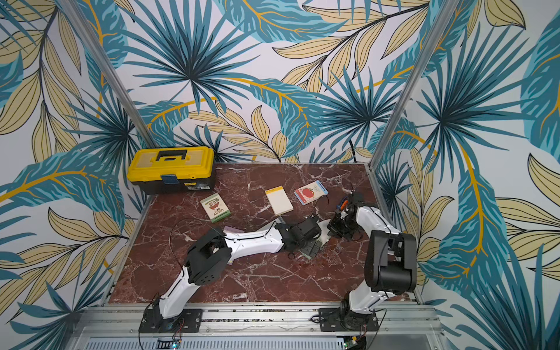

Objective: Tear off pages from different memo pads
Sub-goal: Pick up the memo pad from the center of the board.

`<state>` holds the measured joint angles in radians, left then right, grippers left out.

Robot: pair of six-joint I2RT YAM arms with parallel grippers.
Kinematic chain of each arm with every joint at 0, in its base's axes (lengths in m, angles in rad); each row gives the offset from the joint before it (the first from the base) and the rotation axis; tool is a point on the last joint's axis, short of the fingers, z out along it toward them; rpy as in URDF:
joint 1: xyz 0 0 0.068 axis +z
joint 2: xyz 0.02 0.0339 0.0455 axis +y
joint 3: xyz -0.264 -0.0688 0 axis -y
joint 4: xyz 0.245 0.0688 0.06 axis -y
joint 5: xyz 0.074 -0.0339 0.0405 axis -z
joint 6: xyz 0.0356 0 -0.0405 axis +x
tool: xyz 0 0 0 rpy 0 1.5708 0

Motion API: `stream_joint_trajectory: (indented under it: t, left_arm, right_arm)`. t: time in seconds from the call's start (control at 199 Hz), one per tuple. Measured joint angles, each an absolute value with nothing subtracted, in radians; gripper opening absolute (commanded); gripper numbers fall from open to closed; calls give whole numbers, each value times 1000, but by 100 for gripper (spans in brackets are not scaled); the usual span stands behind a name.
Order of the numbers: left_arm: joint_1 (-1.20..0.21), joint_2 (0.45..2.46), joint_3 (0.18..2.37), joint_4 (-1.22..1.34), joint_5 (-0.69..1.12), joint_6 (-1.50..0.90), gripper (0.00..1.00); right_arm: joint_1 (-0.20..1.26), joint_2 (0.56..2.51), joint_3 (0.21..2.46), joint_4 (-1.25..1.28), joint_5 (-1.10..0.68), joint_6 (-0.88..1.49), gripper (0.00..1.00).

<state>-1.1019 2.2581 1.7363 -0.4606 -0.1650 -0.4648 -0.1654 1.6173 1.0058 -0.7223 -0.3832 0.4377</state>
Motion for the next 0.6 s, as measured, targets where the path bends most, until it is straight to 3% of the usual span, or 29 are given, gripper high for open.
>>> stream_joint_trajectory:
  t: [0.598]
  left_arm:
    - [-1090,2256,1703,-400,-2,-578,100]
  right_arm:
    - [-176,1614,995,-704,-394,419,0]
